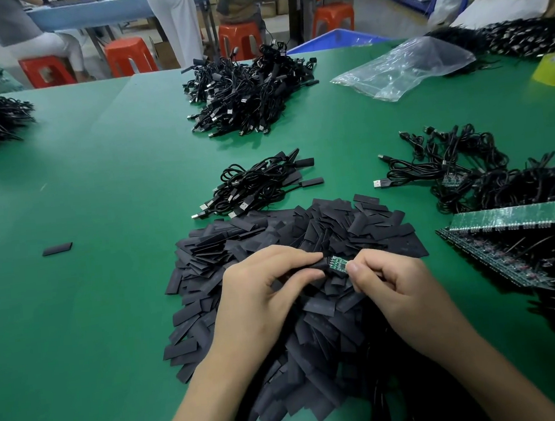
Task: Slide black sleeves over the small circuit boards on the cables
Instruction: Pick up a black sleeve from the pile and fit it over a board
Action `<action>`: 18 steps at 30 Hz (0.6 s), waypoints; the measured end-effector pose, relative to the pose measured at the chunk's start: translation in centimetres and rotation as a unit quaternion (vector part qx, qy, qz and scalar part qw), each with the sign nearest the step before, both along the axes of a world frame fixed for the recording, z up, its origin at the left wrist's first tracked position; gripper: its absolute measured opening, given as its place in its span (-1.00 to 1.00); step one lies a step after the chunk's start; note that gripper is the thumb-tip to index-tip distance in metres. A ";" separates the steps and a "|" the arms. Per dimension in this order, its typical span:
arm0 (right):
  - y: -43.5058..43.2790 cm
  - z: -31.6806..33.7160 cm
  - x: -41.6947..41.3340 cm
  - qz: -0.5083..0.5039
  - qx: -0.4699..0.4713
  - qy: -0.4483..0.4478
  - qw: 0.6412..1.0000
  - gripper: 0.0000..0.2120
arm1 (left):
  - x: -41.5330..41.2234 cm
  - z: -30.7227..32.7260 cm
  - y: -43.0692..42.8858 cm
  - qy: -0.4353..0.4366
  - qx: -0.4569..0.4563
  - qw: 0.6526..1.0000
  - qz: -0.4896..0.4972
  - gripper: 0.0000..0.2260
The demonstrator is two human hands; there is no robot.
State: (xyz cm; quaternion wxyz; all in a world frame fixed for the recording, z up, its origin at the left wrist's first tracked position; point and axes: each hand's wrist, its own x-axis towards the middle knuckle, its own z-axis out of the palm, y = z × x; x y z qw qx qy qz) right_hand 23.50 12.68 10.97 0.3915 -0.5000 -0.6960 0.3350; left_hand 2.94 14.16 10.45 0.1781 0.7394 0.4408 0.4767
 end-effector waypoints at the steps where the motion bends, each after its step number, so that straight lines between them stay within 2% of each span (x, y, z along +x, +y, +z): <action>1: 0.0 -0.1 -0.1 0.002 0.001 -0.002 1.000 -0.64 | 0.0 0.0 0.0 0.004 0.003 1.000 0.004 -0.87; 5: 0.0 -0.4 -0.1 0.008 0.006 -0.027 1.000 -0.62 | 0.0 -0.2 0.0 0.035 0.007 0.999 0.001 -0.86; 10: 0.0 -0.3 0.1 0.027 0.000 -0.054 0.998 -0.66 | -0.8 -0.2 0.4 0.086 0.009 0.995 -0.052 -0.81; 14: 0.1 -0.4 0.1 0.042 0.000 -0.072 0.997 -0.67 | -0.6 -0.3 0.4 0.093 0.004 0.991 -0.091 -0.83; 18: 0.2 -0.5 0.5 0.058 -0.016 -0.055 0.997 -0.71 | -0.8 -0.4 0.6 0.086 0.000 0.992 -0.089 -0.80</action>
